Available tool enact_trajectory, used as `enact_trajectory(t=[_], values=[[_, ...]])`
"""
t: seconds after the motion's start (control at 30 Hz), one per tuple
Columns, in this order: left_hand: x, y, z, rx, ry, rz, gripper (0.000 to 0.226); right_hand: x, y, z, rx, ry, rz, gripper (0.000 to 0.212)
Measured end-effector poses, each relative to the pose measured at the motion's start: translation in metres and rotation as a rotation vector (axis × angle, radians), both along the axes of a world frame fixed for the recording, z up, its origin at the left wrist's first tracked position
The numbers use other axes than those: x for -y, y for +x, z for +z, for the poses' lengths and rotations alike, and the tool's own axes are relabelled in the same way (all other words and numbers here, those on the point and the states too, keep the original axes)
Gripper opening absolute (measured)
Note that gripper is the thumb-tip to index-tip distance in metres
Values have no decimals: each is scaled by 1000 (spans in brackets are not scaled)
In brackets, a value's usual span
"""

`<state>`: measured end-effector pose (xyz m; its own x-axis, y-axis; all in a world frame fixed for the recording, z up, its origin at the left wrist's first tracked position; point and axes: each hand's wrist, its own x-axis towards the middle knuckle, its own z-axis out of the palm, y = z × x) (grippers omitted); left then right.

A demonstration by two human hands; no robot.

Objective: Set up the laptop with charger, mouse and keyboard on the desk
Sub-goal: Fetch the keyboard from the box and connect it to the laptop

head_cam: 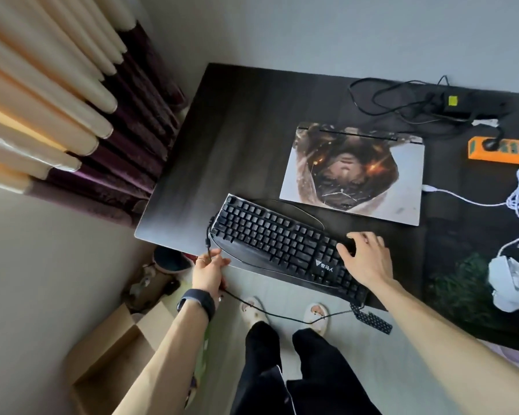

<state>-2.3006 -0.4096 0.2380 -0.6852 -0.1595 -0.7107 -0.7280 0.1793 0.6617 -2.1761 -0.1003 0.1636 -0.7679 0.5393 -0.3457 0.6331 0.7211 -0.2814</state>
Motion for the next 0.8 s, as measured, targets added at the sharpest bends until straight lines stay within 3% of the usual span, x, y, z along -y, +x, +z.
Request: enact_trajectory(t=[0.17, 0.33, 0.43, 0.53, 0.6, 0.7, 0.8], values=[[0, -25, -28, 107, 46, 100, 28, 31, 47, 5, -79, -148, -646, 52], [-4, -51, -67, 278, 5, 53, 18, 75, 94, -3, -3, -409, -1013, 65], [-13, -57, -80, 326, -3, -23, 19, 100, 104, -12, 76, -660, -1121, 60], [-16, -66, -92, 354, -65, -48, 17, 105, 95, -10, 3, -877, -1259, 26], [-14, -70, -96, 343, -116, -58, 7, 108, 86, -6, -74, -1001, -1337, 14], [-10, -70, -90, 307, -169, -69, 8, 115, 76, -6, -96, -975, -1388, 12], [4, -73, -82, 170, -272, -94, 35, 122, 71, -2, -5, -897, -1293, 22]])
